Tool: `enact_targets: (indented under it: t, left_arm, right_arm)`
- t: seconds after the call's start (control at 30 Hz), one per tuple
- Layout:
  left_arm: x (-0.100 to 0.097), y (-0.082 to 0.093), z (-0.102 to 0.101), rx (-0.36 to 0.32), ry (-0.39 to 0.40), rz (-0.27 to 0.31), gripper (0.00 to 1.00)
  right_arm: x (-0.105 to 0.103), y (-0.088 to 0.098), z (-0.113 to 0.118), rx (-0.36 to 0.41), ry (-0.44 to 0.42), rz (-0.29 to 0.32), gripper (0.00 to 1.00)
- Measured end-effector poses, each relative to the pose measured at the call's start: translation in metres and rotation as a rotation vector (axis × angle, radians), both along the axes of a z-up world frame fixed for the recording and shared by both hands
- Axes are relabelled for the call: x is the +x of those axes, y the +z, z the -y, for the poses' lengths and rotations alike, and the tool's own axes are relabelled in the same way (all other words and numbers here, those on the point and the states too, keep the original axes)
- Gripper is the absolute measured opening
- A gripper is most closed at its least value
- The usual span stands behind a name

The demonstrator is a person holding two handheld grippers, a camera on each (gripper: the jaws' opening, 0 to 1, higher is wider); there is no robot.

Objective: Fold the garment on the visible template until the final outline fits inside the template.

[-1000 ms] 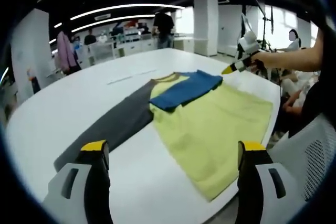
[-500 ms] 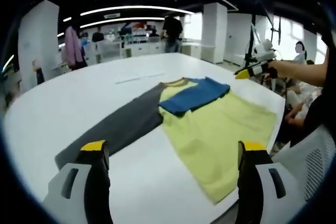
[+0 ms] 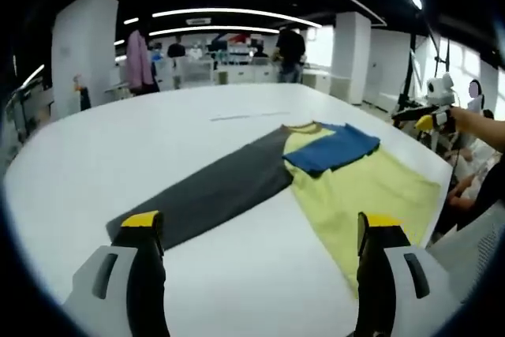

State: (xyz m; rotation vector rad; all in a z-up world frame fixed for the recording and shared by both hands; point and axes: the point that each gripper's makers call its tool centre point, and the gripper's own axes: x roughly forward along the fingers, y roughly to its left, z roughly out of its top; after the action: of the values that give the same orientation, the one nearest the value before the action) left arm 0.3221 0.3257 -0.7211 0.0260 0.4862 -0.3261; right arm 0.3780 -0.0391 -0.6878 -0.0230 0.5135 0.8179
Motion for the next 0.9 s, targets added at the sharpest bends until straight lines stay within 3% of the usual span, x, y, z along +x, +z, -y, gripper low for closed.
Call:
enact_targets:
  t: [0.13, 0.23, 0.5, 0.7, 0.8, 0.9]
  left_arm:
    - [0.007, -0.006, -0.023, -0.002, 0.081, 0.004, 0.99]
    - [0.010, -0.012, -0.042, 0.020, 0.137, -0.003, 0.96]
    - [0.019, -0.025, -0.082, 0.005, 0.296, -0.003, 0.90]
    - [0.024, -0.033, -0.109, 0.010, 0.412, 0.001, 0.79]
    - [0.026, -0.042, -0.123, -0.021, 0.471, -0.016, 0.71]
    - [0.025, -0.047, -0.129, 0.005, 0.503, -0.036, 0.65]
  right_arm:
    - [-0.005, -0.001, -0.003, -0.002, 0.029, -0.002, 0.99]
    - [-0.005, -0.004, -0.001, -0.007, 0.025, -0.007, 0.99]
    - [-0.017, -0.006, 0.001, 0.002, 0.005, -0.004, 0.99]
    - [-0.021, -0.007, 0.008, -0.003, -0.018, -0.005, 0.99]
    - [-0.021, -0.008, 0.012, -0.005, -0.032, -0.003, 0.99]
    - [-0.022, -0.008, 0.016, -0.014, -0.041, 0.003, 0.99]
